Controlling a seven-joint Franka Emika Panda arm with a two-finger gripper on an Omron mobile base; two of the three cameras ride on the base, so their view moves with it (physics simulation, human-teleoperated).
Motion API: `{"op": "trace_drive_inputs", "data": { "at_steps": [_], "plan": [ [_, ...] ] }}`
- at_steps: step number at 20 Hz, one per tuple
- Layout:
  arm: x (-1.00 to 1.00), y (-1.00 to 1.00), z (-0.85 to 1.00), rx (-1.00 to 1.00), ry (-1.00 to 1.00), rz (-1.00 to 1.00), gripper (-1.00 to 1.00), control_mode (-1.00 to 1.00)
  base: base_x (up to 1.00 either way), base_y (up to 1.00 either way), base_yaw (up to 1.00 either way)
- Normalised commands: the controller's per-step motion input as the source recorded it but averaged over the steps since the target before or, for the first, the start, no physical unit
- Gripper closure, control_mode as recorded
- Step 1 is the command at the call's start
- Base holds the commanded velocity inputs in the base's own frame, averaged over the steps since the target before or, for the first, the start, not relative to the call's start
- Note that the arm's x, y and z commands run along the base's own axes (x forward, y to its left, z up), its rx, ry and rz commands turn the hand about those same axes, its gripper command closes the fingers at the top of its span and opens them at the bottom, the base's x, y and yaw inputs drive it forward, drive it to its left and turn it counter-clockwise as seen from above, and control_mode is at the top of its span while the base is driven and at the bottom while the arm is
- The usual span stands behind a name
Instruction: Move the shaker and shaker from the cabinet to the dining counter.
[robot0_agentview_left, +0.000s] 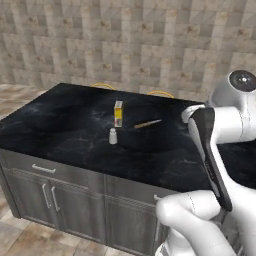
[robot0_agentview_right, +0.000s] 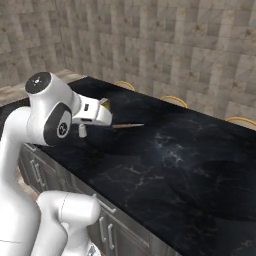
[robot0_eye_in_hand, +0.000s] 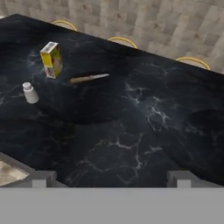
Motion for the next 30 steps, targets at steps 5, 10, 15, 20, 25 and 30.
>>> {"op": "trace_drive_inputs", "data": {
  "at_steps": [5, 10, 15, 20, 25, 30],
  "plan": [
    [-0.48, 0.39, 0.00, 0.00, 0.16, 0.14, -1.00, -1.00, 0.00, 0.00, 0.00],
    [-0.34, 0.46, 0.05, 0.00, 0.14, 0.02, -1.00, -1.00, 0.00, 0.00, 0.00],
    [0.00, 0.26, 0.24, 0.00, 0.13, 0.00, -1.00, -1.00, 0.00, 0.00, 0.00],
    [-0.14, 0.04, 0.05, 0.00, 0.05, 0.00, -1.00, -1.00, 0.00, 0.00, 0.00],
    [0.00, 0.00, 0.00, 0.00, 0.00, 0.00, -1.00, 1.00, -0.99, -0.14, -0.02],
    [0.00, 0.00, 0.00, 0.00, 0.00, 0.00, -1.00, 1.00, -0.60, -0.34, -0.32]
  ]
}}
